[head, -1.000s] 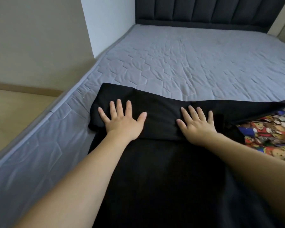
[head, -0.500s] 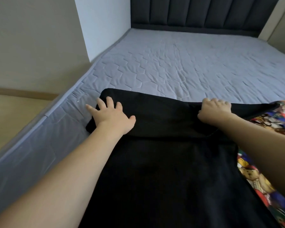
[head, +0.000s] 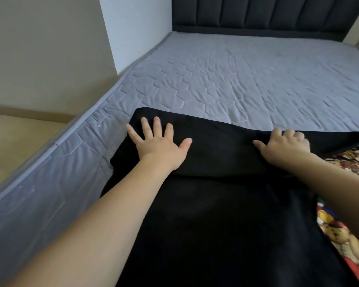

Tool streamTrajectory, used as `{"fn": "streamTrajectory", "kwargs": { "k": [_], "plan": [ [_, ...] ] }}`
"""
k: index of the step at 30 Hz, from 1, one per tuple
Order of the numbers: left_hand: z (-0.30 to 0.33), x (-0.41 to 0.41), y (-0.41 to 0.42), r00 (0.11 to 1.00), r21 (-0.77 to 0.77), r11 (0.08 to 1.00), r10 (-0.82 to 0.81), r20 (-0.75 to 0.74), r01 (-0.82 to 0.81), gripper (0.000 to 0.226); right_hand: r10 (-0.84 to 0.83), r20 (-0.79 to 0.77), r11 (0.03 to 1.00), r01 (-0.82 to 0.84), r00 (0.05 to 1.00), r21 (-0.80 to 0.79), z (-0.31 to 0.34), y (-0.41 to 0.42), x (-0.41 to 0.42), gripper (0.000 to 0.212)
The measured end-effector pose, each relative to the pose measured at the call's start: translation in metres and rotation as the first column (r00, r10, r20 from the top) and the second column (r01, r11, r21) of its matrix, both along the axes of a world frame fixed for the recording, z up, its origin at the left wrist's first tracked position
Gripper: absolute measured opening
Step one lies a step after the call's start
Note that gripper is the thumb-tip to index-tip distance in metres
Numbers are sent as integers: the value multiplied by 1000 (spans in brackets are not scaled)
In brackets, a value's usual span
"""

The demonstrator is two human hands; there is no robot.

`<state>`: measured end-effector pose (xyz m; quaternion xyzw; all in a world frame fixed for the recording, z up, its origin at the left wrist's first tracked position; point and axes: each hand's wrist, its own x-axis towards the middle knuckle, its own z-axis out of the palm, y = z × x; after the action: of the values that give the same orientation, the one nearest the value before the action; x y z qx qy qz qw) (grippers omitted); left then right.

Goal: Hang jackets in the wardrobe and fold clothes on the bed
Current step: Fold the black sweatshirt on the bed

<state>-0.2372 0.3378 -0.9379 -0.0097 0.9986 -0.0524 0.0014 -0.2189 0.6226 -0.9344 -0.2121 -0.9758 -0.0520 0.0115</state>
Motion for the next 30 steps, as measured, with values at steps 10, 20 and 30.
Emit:
{"fn": "streamTrajectory", "kwargs": {
  "k": [10, 20, 30],
  "plan": [
    [-16, 35, -21, 969, 129, 992, -21, 244, -11, 93, 111, 28, 970, -115, 993, 217, -3, 1, 10, 55],
    [-29, -20, -17, 998, 269, 963, -44, 53, 28, 84, 246, 35, 969, -245, 969, -38, -43, 8, 22, 77],
    [-11, -43, -24, 962, 4, 962, 272, -13, -272, 82, 193, 9, 980, -192, 981, -53, -47, 48, 46, 80]
  ]
}}
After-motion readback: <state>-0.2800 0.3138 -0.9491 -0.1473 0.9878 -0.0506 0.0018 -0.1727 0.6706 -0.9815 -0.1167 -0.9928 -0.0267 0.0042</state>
